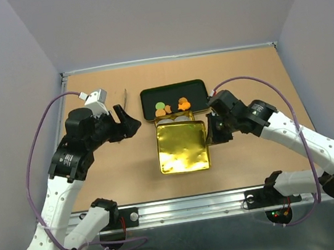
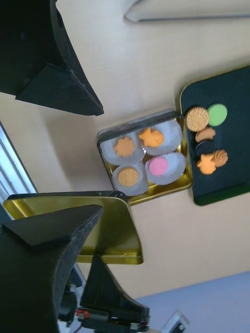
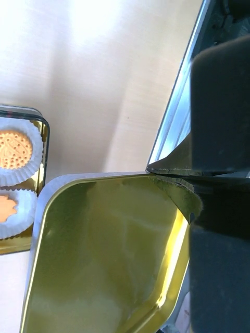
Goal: Pack the cookies
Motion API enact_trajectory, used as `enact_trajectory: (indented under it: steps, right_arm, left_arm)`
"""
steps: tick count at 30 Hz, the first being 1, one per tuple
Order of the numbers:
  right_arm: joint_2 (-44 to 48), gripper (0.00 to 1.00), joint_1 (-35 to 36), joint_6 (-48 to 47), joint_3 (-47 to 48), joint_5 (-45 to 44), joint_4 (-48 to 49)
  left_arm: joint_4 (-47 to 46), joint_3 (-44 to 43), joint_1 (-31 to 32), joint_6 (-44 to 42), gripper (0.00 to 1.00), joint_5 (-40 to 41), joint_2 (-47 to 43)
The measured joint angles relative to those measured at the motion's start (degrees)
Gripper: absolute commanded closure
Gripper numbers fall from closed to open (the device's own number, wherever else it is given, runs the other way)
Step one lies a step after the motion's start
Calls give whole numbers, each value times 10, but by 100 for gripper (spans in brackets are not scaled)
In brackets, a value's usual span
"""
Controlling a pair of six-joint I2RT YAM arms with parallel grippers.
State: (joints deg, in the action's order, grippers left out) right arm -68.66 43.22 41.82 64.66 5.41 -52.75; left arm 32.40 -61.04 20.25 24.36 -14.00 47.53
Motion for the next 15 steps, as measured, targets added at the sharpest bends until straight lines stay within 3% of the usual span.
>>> enact_trajectory:
  steps: [6, 15]
  right_arm:
    - [-47, 100, 0, 0, 110, -16, -43]
    - [-117, 100, 0, 0, 218, -27, -47]
  left_arm:
    - [-13, -4, 0, -5, 15, -80, 1]
    - [-36, -19, 0, -15, 16, -125, 15]
